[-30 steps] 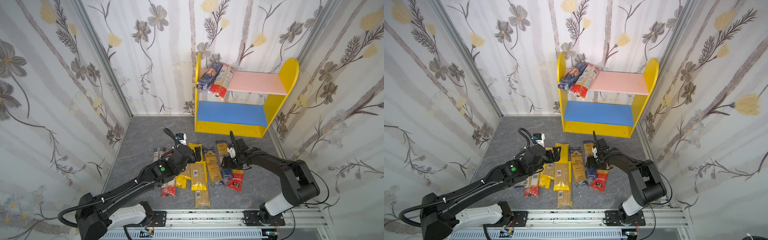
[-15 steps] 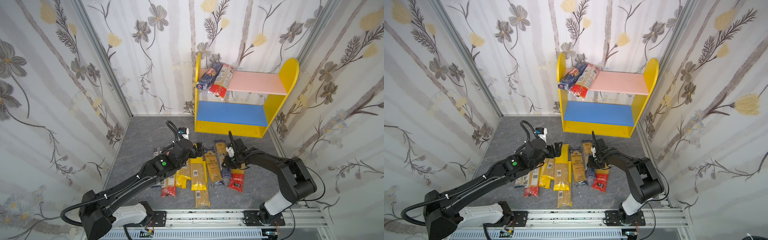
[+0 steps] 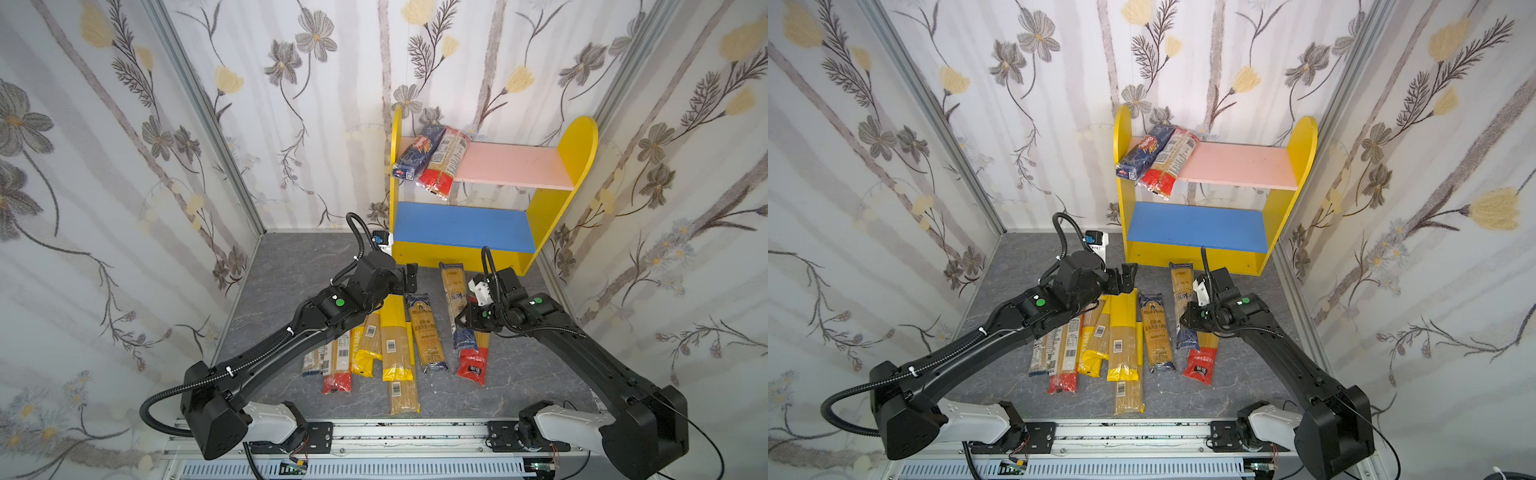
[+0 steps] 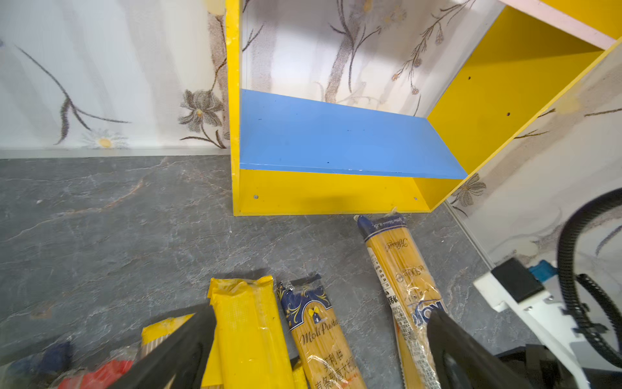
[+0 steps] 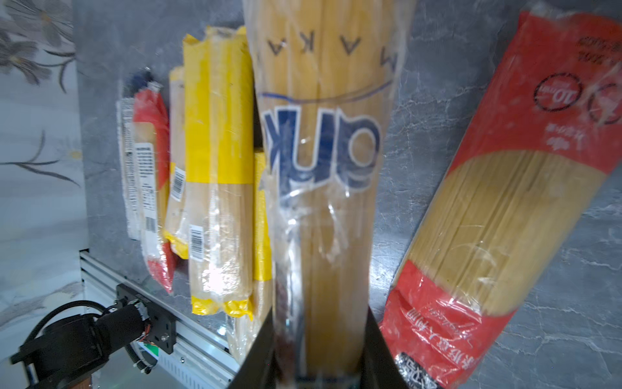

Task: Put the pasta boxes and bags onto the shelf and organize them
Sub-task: 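Lift the Ankara bag upright and carry it above the pink shelf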

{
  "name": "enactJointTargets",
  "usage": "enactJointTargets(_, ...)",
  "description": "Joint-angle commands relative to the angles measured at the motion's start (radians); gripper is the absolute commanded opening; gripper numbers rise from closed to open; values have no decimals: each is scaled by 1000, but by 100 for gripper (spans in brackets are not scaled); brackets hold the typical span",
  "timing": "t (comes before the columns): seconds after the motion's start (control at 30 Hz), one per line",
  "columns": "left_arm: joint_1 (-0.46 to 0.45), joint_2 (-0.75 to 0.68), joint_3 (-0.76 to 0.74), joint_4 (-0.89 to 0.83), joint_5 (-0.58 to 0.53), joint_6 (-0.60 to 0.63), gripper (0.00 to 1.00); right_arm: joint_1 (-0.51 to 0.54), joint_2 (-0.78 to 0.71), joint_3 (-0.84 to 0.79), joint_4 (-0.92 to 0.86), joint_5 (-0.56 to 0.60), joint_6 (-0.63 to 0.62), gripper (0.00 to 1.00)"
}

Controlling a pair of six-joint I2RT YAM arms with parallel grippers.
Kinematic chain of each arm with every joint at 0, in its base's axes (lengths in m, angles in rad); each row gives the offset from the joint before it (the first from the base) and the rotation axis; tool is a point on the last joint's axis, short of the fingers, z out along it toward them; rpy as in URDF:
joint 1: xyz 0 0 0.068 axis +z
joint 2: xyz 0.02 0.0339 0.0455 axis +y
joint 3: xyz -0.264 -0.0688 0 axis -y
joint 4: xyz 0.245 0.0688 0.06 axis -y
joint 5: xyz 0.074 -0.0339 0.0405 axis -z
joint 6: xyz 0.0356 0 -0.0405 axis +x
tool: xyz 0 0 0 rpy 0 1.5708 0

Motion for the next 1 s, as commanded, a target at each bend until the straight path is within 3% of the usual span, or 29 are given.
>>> enactJointTargets(0.0,-4,39,71,17,28,43,100,-15,-49,86,-23,-21,17,15)
enactJointTargets(0.23,-12,94,164,17,41,102,100,-92,-102,326,-78,-44,20,15)
enactJointTargets(0.47,-12,91,206,14,33,132,100,-182,-39,608,-108,-70,3,16)
enactJointTargets(0.97,-12,76,232,12,10,186,100,-260,353,1115,107,-98,45,16)
